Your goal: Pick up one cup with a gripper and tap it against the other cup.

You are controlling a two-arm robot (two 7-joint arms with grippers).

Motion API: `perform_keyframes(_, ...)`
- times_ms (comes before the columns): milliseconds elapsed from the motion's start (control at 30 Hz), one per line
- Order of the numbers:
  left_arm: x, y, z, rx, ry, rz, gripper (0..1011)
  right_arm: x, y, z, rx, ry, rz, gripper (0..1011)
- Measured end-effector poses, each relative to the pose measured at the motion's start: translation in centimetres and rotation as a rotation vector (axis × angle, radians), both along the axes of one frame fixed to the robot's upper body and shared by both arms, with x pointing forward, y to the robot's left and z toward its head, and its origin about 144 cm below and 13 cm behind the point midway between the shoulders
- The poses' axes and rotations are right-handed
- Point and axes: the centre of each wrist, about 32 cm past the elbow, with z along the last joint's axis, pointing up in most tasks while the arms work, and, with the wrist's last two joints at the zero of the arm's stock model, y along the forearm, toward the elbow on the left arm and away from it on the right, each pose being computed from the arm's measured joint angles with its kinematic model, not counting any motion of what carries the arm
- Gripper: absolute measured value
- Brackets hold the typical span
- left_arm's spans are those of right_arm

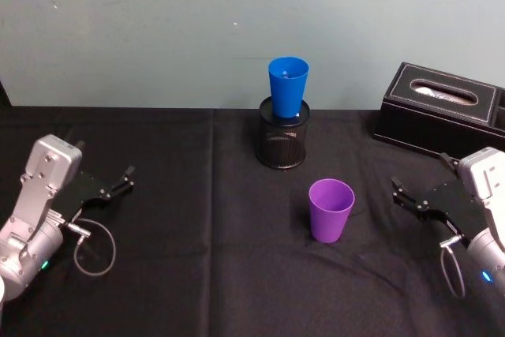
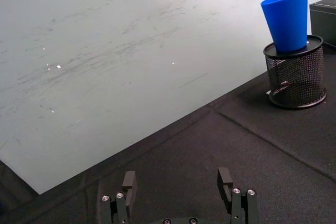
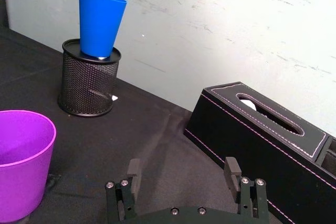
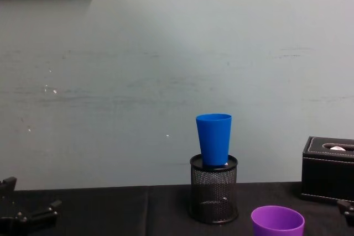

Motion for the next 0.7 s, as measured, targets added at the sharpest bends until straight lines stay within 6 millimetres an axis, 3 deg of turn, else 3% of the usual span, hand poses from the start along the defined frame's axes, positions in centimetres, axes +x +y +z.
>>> perform_keyframes(700,0.0,0.0,0.0,0.0,0.0,0.0,1011,0.0,0.0,0.0,0.0,0.0,0.0,1003)
